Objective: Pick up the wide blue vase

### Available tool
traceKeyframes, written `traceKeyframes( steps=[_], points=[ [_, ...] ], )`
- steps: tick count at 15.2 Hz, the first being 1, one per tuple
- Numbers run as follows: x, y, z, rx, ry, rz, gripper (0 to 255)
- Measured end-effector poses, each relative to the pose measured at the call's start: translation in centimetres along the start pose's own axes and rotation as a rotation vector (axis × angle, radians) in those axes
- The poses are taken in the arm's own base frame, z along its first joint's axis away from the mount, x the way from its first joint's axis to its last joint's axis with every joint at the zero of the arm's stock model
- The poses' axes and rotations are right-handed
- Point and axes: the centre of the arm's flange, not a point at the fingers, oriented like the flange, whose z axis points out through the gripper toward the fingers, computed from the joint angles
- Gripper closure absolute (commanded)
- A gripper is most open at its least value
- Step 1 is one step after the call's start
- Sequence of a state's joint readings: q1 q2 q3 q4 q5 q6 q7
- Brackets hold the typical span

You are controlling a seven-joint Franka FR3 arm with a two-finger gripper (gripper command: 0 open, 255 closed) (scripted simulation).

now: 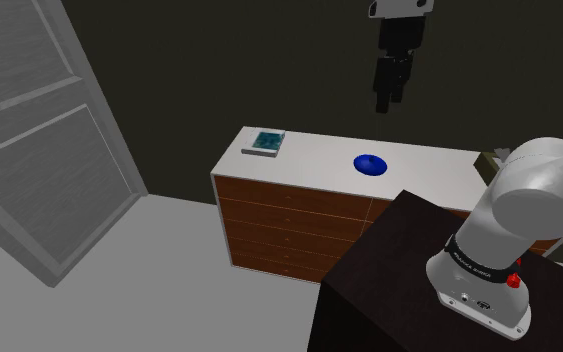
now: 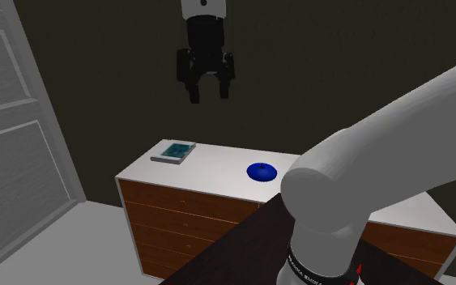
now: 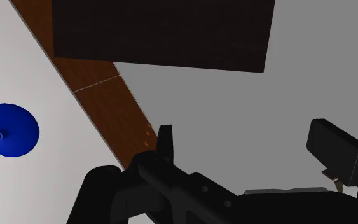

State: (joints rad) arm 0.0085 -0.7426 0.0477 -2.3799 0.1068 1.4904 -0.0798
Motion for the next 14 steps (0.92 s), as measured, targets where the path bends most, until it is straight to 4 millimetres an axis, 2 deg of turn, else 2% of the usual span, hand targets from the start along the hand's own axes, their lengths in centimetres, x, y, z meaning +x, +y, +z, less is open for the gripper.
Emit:
traceKeyframes(
  steps=[2,4,14],
  points=[
    [0.1,0.5,0.3,0.000,0.001,-0.002,0],
    [0.2,2.2,1.6,-0.002,0.006,-0.010,0],
    [2.4,12.6,8.8,-0.011,0.036,-0.060,0]
  ],
)
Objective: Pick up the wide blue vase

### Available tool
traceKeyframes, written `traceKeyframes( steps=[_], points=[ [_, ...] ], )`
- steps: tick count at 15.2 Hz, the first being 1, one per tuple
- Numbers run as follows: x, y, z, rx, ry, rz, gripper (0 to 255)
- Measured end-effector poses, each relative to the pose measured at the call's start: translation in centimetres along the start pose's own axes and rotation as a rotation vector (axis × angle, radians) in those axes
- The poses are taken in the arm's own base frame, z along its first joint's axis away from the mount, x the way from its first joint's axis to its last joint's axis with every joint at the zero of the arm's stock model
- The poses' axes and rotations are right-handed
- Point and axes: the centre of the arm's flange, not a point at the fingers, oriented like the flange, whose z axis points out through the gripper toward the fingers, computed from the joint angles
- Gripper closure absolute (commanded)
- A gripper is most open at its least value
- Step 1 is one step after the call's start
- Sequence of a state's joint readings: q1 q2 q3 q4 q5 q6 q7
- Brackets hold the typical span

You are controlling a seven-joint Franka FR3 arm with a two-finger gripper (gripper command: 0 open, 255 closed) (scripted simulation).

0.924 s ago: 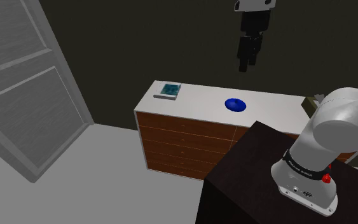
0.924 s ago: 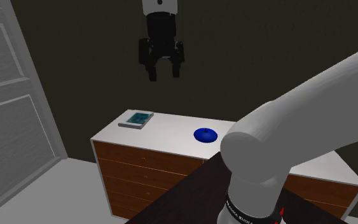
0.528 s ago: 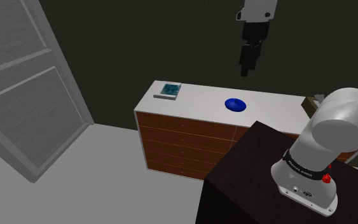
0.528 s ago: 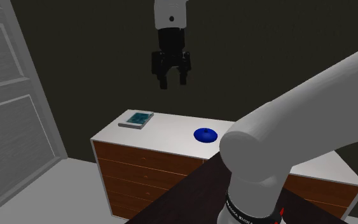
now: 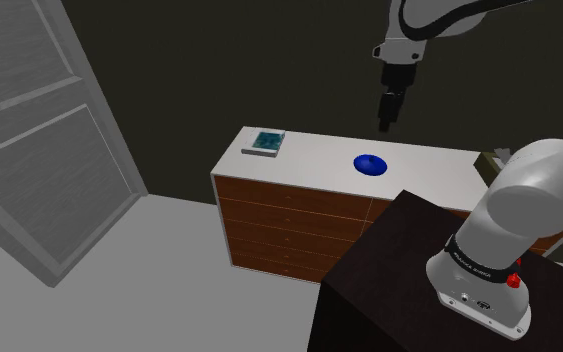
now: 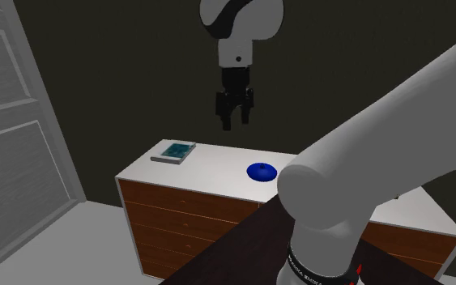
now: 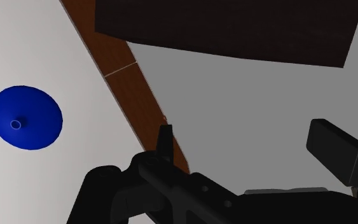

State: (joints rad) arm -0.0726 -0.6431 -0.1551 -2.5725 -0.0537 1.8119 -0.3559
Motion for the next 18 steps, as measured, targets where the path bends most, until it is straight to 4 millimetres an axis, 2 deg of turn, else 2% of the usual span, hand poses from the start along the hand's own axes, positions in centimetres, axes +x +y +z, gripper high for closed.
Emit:
traceKeyframes(
  steps=[18],
  points=[
    [3.7,19.3,12.9,-0.017,0.058,-0.091,0]
  ],
)
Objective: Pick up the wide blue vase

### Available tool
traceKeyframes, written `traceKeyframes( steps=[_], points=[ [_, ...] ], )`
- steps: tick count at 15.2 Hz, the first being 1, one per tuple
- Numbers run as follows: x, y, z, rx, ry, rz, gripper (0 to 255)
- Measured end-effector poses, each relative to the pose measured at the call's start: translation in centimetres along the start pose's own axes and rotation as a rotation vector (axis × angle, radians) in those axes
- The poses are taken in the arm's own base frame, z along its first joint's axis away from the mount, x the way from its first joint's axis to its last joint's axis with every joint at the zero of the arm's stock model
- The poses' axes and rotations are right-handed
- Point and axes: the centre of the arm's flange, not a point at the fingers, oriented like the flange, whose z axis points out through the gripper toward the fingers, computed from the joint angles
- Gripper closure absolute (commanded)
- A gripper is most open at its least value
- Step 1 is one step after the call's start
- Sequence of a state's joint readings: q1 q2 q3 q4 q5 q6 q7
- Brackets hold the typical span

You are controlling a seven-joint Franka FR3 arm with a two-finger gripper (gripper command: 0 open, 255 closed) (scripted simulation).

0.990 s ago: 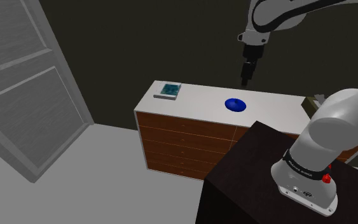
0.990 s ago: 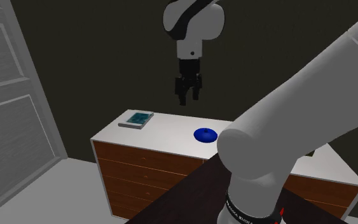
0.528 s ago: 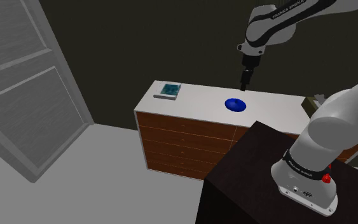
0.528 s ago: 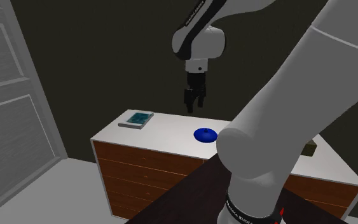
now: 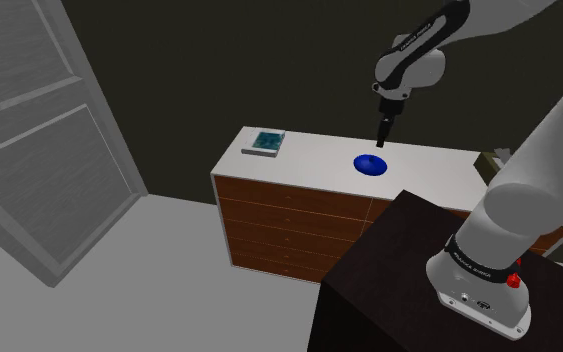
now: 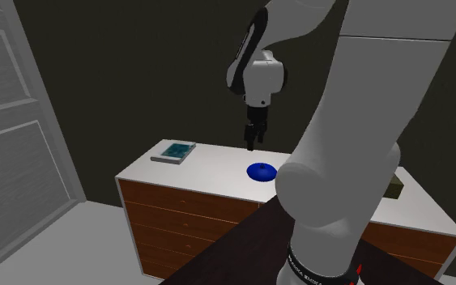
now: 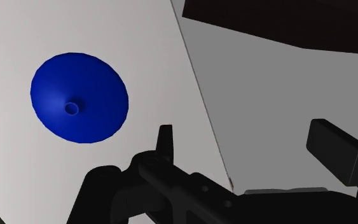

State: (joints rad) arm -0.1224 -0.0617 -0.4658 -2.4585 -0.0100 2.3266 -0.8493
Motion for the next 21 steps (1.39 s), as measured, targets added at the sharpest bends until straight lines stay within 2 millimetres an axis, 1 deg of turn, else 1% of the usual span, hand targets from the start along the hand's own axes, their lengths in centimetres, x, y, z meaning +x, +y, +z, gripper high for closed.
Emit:
traceKeyframes(
  steps=[2,6,7,8,13,14,15,17,19,21],
  points=[
    [0.3,1.9,1.7,-0.003,0.006,-0.010,0],
    [1.1,6.3,4.5,-0.008,0.018,-0.032,0],
    [1.6,7.3,5.3,-0.009,0.021,-0.037,0],
    [1.8,8.5,5.9,-0.010,0.024,-0.042,0],
    [2.5,13.5,9.4,-0.015,0.039,-0.068,0],
    [3.1,14.7,9.9,-0.016,0.042,-0.073,0],
    [3.1,15.7,10.7,-0.018,0.046,-0.078,0],
    [3.9,17.6,12.3,-0.019,0.052,-0.088,0],
    [4.0,18.9,13.5,-0.020,0.056,-0.094,0],
    [4.0,19.3,14.4,-0.020,0.057,-0.095,0]
  ],
)
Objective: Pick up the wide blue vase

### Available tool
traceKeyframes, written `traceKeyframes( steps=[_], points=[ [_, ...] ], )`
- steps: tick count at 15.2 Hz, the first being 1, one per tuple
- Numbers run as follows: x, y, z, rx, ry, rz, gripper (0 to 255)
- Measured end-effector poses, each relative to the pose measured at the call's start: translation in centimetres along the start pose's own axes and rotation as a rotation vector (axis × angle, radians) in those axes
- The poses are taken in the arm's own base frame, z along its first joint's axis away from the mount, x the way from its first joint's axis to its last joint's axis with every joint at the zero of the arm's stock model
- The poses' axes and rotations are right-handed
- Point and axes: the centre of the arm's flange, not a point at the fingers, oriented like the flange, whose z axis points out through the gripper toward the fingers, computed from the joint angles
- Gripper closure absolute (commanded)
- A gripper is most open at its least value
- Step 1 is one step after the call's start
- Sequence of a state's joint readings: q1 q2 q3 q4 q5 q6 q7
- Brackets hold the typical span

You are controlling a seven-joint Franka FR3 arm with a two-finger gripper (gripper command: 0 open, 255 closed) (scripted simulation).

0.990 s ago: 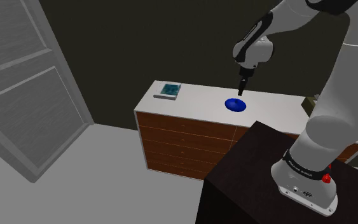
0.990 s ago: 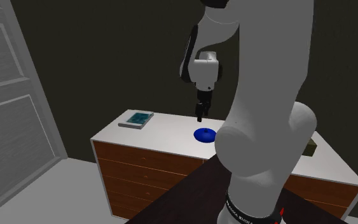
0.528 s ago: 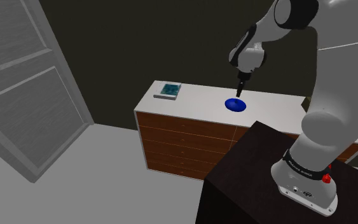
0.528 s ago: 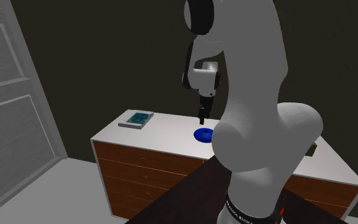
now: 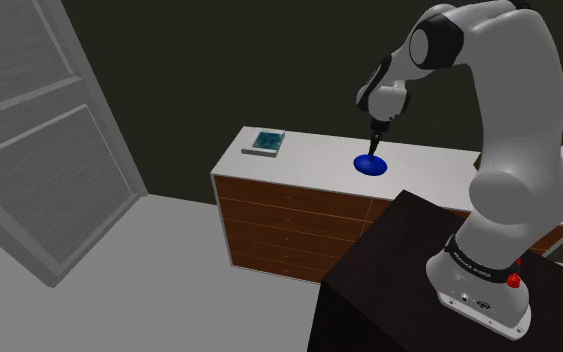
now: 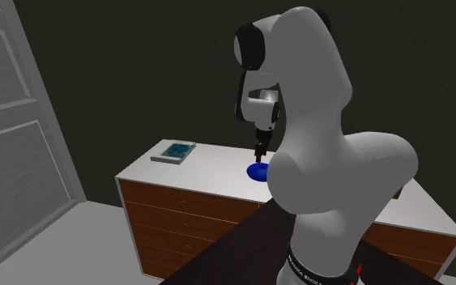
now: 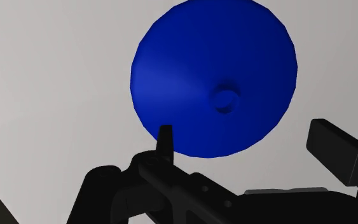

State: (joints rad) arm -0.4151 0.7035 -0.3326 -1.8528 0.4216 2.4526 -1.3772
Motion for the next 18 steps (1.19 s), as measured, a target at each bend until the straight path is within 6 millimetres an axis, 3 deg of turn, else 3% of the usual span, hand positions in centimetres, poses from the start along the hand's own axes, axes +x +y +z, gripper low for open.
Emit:
traceKeyframes(
  steps=[5,6,18],
  points=[
    [0.0,0.3,2.5,0.000,0.000,-0.001,0],
    [0.0,0.3,2.7,0.000,0.000,-0.001,255],
    [-0.1,0.3,2.3,0.000,0.001,-0.001,255]
  ],
)
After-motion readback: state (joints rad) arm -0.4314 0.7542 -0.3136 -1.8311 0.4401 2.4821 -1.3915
